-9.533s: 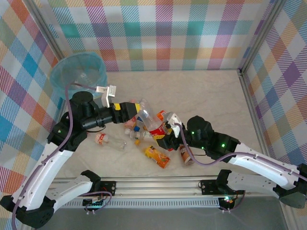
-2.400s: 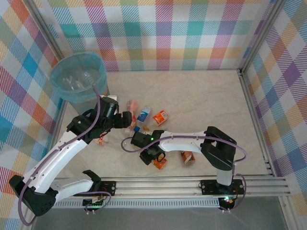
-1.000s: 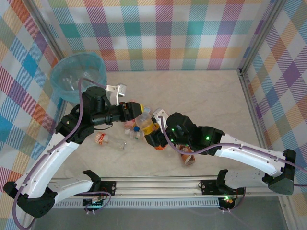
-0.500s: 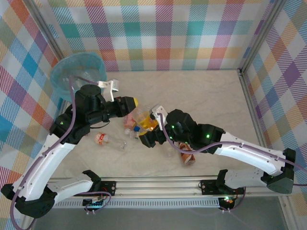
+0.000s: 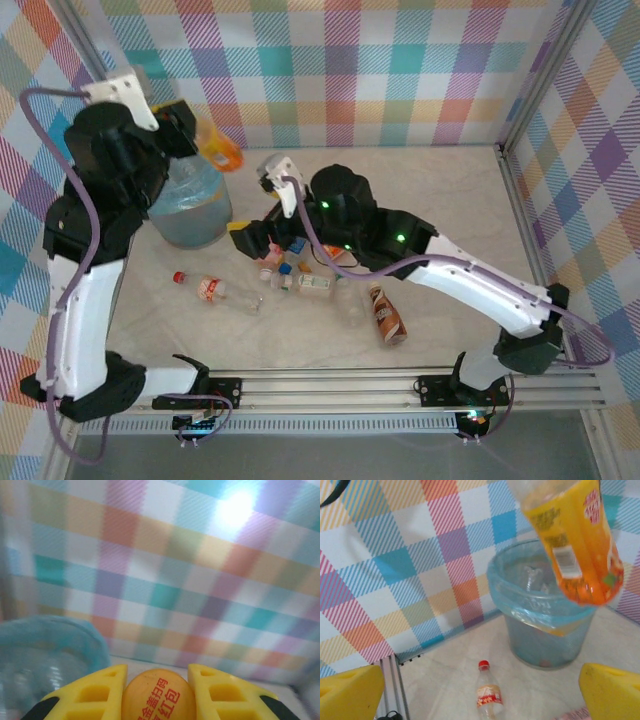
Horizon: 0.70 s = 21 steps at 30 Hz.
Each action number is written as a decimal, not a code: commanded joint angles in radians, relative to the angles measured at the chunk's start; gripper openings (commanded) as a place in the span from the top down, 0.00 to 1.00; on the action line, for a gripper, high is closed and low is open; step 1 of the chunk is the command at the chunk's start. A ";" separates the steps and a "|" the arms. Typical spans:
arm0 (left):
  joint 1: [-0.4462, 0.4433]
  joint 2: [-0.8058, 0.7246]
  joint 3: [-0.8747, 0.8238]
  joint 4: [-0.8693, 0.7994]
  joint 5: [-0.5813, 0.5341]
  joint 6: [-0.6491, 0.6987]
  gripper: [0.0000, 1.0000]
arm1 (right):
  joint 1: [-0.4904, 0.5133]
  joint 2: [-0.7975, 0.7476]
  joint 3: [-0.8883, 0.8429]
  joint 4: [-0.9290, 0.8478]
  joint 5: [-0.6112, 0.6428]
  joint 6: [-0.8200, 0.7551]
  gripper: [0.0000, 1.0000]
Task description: Put the plastic bottles in the bin
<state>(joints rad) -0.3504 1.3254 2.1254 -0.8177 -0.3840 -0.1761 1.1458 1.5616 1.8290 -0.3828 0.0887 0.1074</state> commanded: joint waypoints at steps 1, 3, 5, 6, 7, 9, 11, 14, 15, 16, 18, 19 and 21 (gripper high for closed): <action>0.107 0.077 0.120 -0.041 -0.074 0.098 1.00 | 0.005 0.065 0.074 -0.006 -0.104 0.016 0.00; 0.175 0.122 0.171 -0.043 -0.067 0.110 1.00 | 0.005 0.098 0.099 -0.010 -0.143 0.037 0.00; 0.236 0.160 0.209 -0.054 -0.045 0.107 1.00 | 0.006 0.124 0.116 -0.016 -0.162 0.056 0.00; 0.269 0.177 0.222 -0.062 -0.038 0.106 1.00 | 0.005 0.142 0.129 -0.023 -0.175 0.069 0.00; 0.294 0.190 0.227 -0.065 -0.034 0.105 1.00 | 0.006 0.156 0.142 -0.028 -0.186 0.079 0.01; 0.357 0.214 0.228 -0.086 -0.002 0.091 1.00 | 0.008 0.196 0.189 -0.052 -0.224 0.103 0.03; 0.408 0.235 0.223 -0.109 0.014 0.082 1.00 | 0.014 0.229 0.231 -0.075 -0.262 0.112 0.04; 0.472 0.247 0.166 -0.121 0.063 0.066 1.00 | 0.030 0.262 0.258 -0.086 -0.281 0.110 0.05; 0.490 0.245 0.134 -0.118 0.091 0.058 1.00 | 0.036 0.270 0.262 -0.089 -0.286 0.110 0.05; 0.503 0.241 0.102 -0.113 0.118 0.052 1.00 | 0.039 0.275 0.263 -0.089 -0.290 0.110 0.05; 0.523 0.220 0.010 -0.080 0.166 0.041 1.00 | 0.045 0.286 0.261 -0.094 -0.298 0.111 0.05; 0.525 0.209 -0.032 -0.058 0.185 0.037 1.00 | 0.049 0.290 0.260 -0.096 -0.301 0.112 0.06; 0.530 0.190 -0.116 -0.018 0.213 0.038 1.00 | 0.052 0.296 0.256 -0.100 -0.305 0.113 0.06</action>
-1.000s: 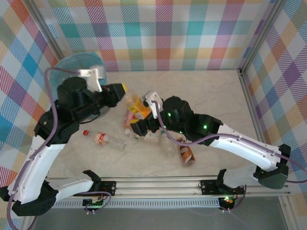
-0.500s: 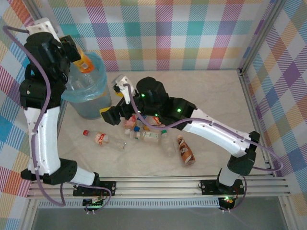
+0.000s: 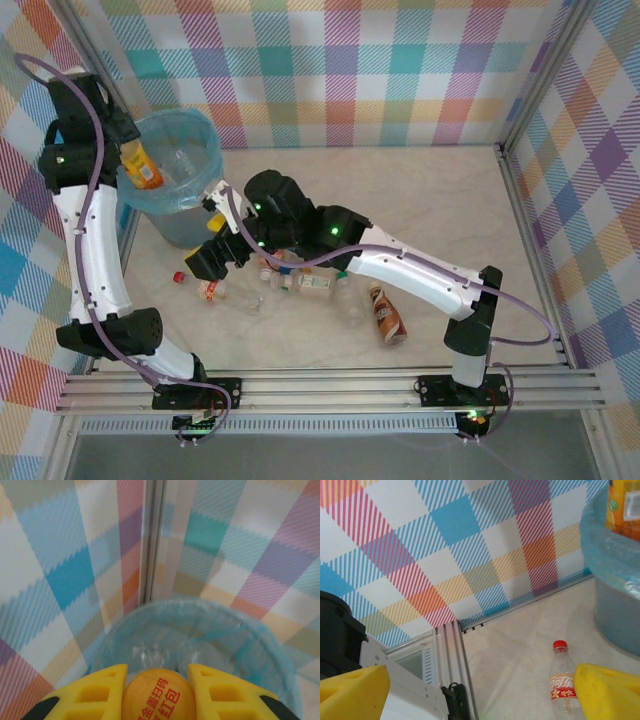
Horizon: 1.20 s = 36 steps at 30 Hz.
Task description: Put the plastic bottles in the bin
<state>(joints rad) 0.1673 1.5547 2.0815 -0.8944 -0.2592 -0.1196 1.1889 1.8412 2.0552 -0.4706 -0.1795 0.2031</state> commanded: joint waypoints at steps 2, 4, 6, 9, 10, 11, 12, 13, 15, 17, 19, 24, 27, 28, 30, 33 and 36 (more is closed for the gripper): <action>0.014 -0.045 -0.130 0.074 0.096 -0.014 1.00 | 0.012 0.020 0.023 -0.016 -0.044 0.019 0.06; 0.017 -0.047 -0.178 0.081 0.097 -0.007 1.00 | 0.014 0.017 0.010 -0.014 -0.044 0.021 0.06; 0.018 -0.051 -0.234 0.092 0.096 -0.001 1.00 | 0.013 0.013 -0.011 -0.008 -0.043 0.022 0.06; 0.023 -0.054 -0.302 0.113 0.086 0.008 1.00 | 0.013 0.007 -0.027 -0.003 -0.043 0.023 0.06; 0.024 -0.052 -0.318 0.118 0.082 0.009 1.00 | 0.014 0.007 -0.030 -0.002 -0.043 0.022 0.07; 0.027 -0.049 -0.333 0.123 0.083 0.010 1.00 | 0.014 0.006 -0.033 -0.002 -0.042 0.021 0.07; 0.029 -0.043 -0.345 0.126 0.087 0.012 1.00 | 0.013 0.006 -0.035 -0.004 -0.041 0.020 0.06; 0.031 -0.036 -0.353 0.129 0.089 0.012 1.00 | 0.013 0.006 -0.036 -0.003 -0.040 0.017 0.07; 0.036 -0.016 -0.364 0.126 0.096 0.015 1.00 | 0.013 0.006 -0.039 -0.005 -0.036 0.015 0.07; 0.038 0.003 -0.368 0.120 0.098 0.017 0.98 | 0.012 0.005 -0.040 -0.007 -0.032 0.015 0.06; 0.040 0.016 -0.374 0.118 0.108 0.017 0.94 | 0.013 0.005 -0.045 -0.008 -0.031 0.013 0.07; 0.040 0.031 -0.372 0.110 0.134 0.015 0.46 | 0.013 0.004 -0.046 -0.008 -0.026 0.008 0.07; 0.040 0.031 -0.364 0.104 0.137 0.012 0.41 | 0.014 0.005 -0.044 -0.009 -0.025 0.005 0.07; 0.041 0.030 -0.362 0.103 0.137 0.012 0.40 | 0.014 0.004 -0.044 -0.010 -0.025 0.004 0.06; 0.041 0.030 -0.358 0.100 0.134 0.014 0.40 | 0.013 0.004 -0.043 -0.011 -0.023 0.002 0.07; 0.041 0.027 -0.352 0.097 0.133 0.014 0.40 | 0.014 0.006 -0.043 -0.014 -0.022 -0.001 0.07; 0.041 0.027 -0.340 0.091 0.139 0.011 0.40 | 0.014 0.007 -0.043 -0.017 -0.021 -0.003 0.06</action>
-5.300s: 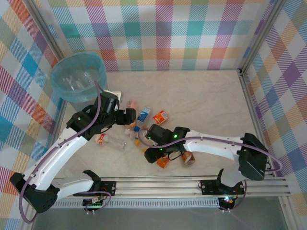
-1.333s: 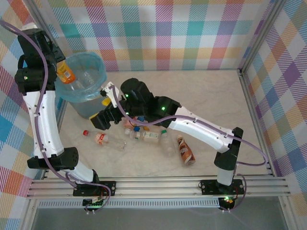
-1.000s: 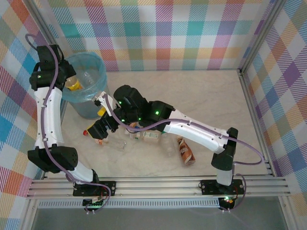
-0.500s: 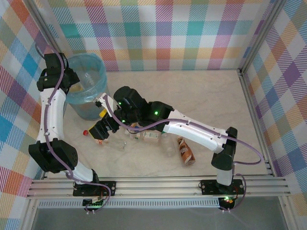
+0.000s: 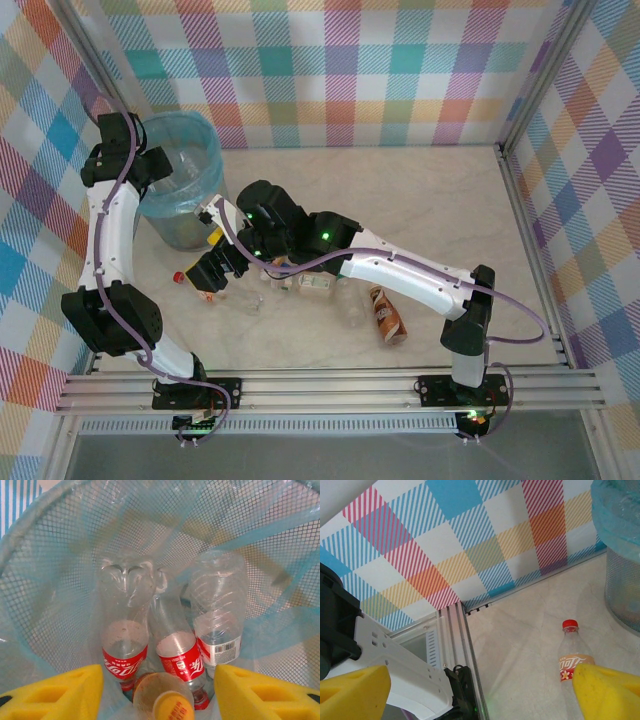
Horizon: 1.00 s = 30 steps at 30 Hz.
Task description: Put the plastic bottles in the bin
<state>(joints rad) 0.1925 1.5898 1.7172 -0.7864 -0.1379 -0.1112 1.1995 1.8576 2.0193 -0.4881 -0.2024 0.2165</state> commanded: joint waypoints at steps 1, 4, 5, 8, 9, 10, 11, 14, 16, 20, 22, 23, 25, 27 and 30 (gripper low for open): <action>0.015 -0.010 0.032 -0.020 0.020 -0.001 0.40 | 0.003 -0.008 -0.006 -0.004 0.001 -0.017 0.06; 0.016 -0.020 0.068 -0.038 0.025 -0.011 0.39 | 0.003 -0.009 -0.001 -0.025 0.008 -0.026 0.06; 0.015 -0.027 0.082 -0.044 0.029 -0.017 0.39 | 0.003 -0.012 0.002 -0.033 0.018 -0.030 0.06; 0.016 -0.064 0.123 -0.054 0.055 -0.038 0.38 | 0.001 -0.036 -0.006 -0.062 0.056 -0.056 0.06; 0.015 -0.082 0.135 -0.053 0.063 -0.045 0.38 | 0.000 -0.051 -0.015 -0.069 0.075 -0.071 0.06; 0.014 -0.103 0.143 -0.052 0.071 -0.054 0.37 | -0.002 -0.069 -0.030 -0.073 0.097 -0.085 0.07; 0.014 -0.123 0.146 -0.049 0.077 -0.061 0.37 | -0.006 -0.086 -0.047 -0.076 0.116 -0.099 0.07; 0.001 -0.192 0.139 -0.029 0.086 -0.073 0.36 | -0.032 -0.155 -0.120 -0.071 0.177 -0.128 0.10; -0.027 -0.244 0.128 -0.025 0.086 -0.071 0.36 | -0.060 -0.210 -0.184 -0.064 0.201 -0.143 0.13; -0.114 -0.343 0.076 -0.018 0.073 -0.051 0.35 | -0.116 -0.301 -0.335 -0.024 0.204 -0.186 0.14; -0.177 -0.401 0.024 -0.006 0.075 -0.041 0.35 | -0.123 -0.331 -0.411 -0.016 0.194 -0.240 0.13; -0.209 -0.423 0.002 -0.006 0.082 -0.032 0.35 | -0.123 -0.339 -0.443 -0.015 0.186 -0.265 0.13; -0.293 -0.473 -0.050 -0.022 0.074 -0.018 0.35 | -0.123 -0.341 -0.512 -0.005 0.170 -0.305 0.12; -0.363 -0.522 -0.111 -0.037 0.090 -0.019 0.34 | -0.123 -0.322 -0.554 0.012 0.163 -0.305 0.12; -0.429 -0.595 -0.211 -0.049 0.143 -0.057 0.34 | -0.119 -0.259 -0.580 0.058 0.121 -0.274 0.11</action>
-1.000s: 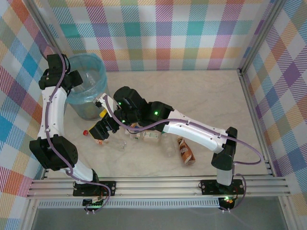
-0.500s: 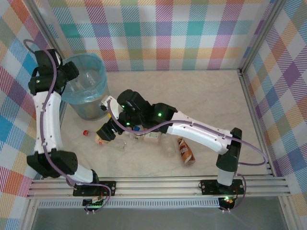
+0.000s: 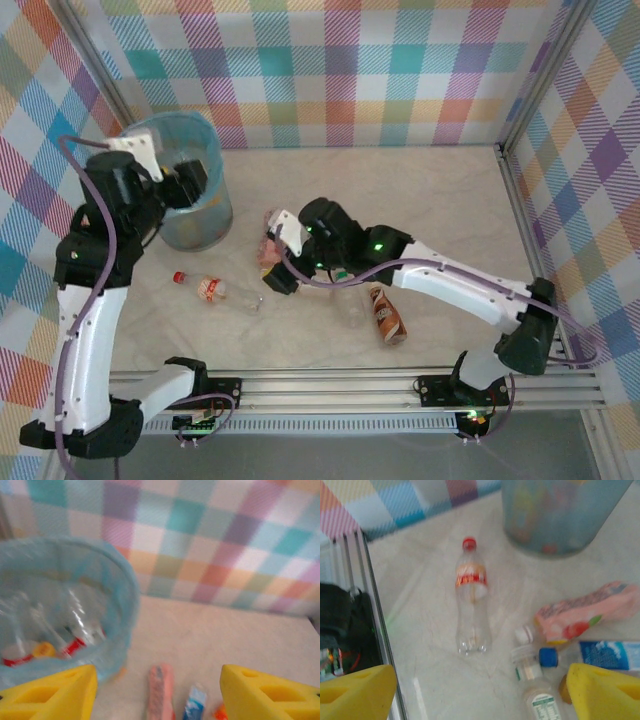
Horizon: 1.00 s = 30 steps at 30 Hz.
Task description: Put the plastic bottles in the bin
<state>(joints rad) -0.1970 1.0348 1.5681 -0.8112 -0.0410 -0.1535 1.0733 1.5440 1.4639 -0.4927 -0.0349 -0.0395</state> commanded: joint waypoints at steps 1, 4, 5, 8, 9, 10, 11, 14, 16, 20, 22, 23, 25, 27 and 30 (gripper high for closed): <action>-0.044 -0.065 -0.092 -0.025 0.073 -0.037 0.33 | 0.010 0.085 -0.026 0.089 -0.056 -0.001 0.11; -0.044 -0.142 -0.184 -0.009 0.103 -0.066 0.28 | 0.023 0.210 0.015 0.141 -0.077 0.026 0.09; -0.044 -0.163 -0.206 -0.005 0.080 -0.071 0.26 | 0.031 0.255 0.046 0.139 -0.073 0.029 0.09; -0.044 -0.193 -0.223 -0.024 -0.045 -0.086 0.23 | 0.063 0.414 0.199 0.076 -0.052 0.003 0.09; -0.044 -0.193 -0.216 -0.033 -0.078 -0.090 0.23 | 0.074 0.459 0.237 0.066 -0.031 -0.013 0.09; -0.044 -0.190 -0.206 -0.036 -0.094 -0.086 0.22 | 0.082 0.501 0.271 0.062 -0.015 -0.025 0.09; -0.044 -0.187 -0.195 -0.040 -0.098 -0.078 0.22 | 0.085 0.534 0.307 0.051 -0.007 -0.031 0.09; -0.044 -0.183 -0.169 -0.067 -0.097 -0.077 0.22 | 0.086 0.635 0.423 0.003 -0.012 -0.044 0.07; -0.044 -0.196 -0.181 -0.070 -0.092 -0.085 0.22 | 0.088 0.696 0.484 -0.023 -0.029 -0.049 0.07; -0.044 -0.210 -0.206 -0.087 -0.098 -0.092 0.22 | 0.089 0.793 0.594 -0.104 -0.039 -0.111 0.07; -0.044 -0.207 -0.209 -0.091 -0.103 -0.092 0.22 | 0.089 0.819 0.607 -0.119 -0.034 -0.122 0.08; -0.044 -0.204 -0.205 -0.093 -0.104 -0.097 0.22 | 0.089 0.825 0.609 -0.126 -0.031 -0.123 0.08; -0.044 -0.197 -0.190 -0.102 -0.086 -0.111 0.22 | 0.089 0.831 0.606 -0.135 -0.030 -0.122 0.11; -0.044 -0.198 -0.175 -0.111 -0.074 -0.121 0.22 | 0.089 0.832 0.594 -0.131 -0.037 -0.120 0.13; -0.044 -0.205 -0.163 -0.140 -0.083 -0.123 0.22 | 0.089 0.835 0.589 -0.133 -0.043 -0.120 0.19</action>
<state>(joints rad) -0.2344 0.8417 1.3727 -0.9157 -0.1223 -0.2581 1.1645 2.3745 2.0457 -0.6014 -0.0616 -0.1444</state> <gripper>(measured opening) 0.782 0.810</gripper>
